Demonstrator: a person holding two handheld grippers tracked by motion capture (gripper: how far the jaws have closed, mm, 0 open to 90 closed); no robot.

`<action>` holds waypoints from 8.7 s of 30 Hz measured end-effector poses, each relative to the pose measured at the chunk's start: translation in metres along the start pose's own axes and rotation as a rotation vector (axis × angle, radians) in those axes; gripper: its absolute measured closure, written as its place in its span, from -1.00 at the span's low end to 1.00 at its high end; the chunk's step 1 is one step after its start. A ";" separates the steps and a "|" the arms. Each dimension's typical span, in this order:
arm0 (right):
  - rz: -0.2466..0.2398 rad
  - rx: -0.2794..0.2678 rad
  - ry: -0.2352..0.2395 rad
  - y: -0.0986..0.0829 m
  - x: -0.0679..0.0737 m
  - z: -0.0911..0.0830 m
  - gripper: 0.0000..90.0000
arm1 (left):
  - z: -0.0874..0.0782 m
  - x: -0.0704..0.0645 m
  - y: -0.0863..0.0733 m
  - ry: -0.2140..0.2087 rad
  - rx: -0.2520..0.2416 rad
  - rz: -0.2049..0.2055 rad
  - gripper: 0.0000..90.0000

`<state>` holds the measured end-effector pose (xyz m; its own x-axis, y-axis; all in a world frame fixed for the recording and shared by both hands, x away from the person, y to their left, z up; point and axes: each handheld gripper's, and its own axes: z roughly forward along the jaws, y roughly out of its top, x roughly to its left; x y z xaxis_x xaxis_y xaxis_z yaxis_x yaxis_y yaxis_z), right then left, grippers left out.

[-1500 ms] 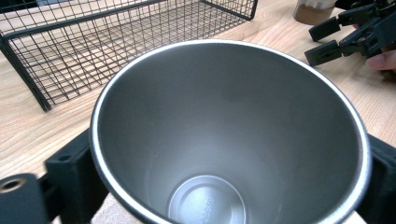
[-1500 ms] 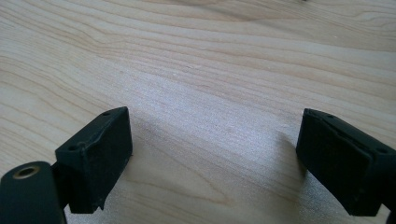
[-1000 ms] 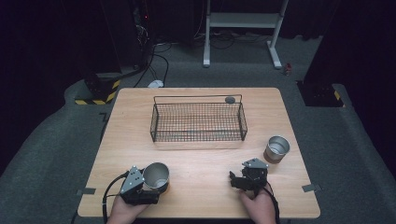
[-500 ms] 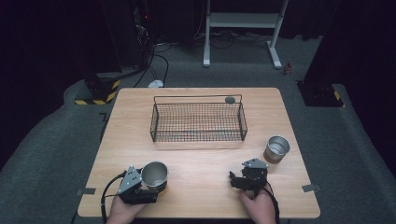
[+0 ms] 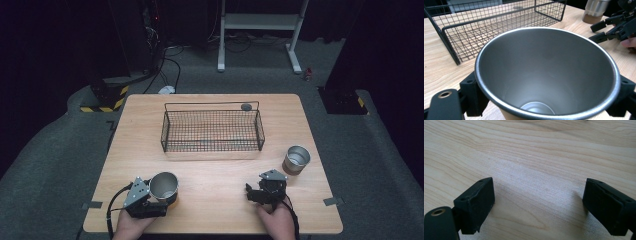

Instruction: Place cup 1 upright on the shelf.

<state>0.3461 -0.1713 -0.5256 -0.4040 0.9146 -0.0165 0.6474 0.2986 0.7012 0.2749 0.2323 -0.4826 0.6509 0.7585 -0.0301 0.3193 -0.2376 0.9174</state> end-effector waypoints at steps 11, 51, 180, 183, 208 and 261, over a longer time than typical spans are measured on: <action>0.000 0.000 0.000 0.000 0.000 0.000 -0.77 | -0.003 0.000 0.002 0.026 -0.023 -0.003 -0.69; -0.005 -0.001 0.006 0.000 0.000 0.000 -0.76 | -0.002 0.008 0.036 0.037 -0.044 -0.026 -0.69; -0.018 -0.003 0.018 0.000 0.001 0.000 -0.76 | 0.154 0.094 0.157 0.169 -0.006 -0.139 -0.69; -0.017 -0.003 0.018 0.000 0.001 0.000 -0.76 | 0.157 0.095 0.154 0.174 0.005 -0.144 -0.69; -0.018 -0.001 0.018 0.000 0.001 0.000 -0.75 | 0.179 0.102 0.139 0.202 0.089 -0.162 -0.69; -0.018 -0.001 0.021 0.000 0.001 0.000 -0.75 | 0.202 0.101 0.120 0.272 0.268 -0.171 -0.70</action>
<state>0.3452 -0.1702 -0.5254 -0.4290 0.9032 -0.0140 0.6393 0.3146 0.7016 0.5181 0.1583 -0.4553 0.3790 0.9248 -0.0344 0.5983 -0.2165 0.7715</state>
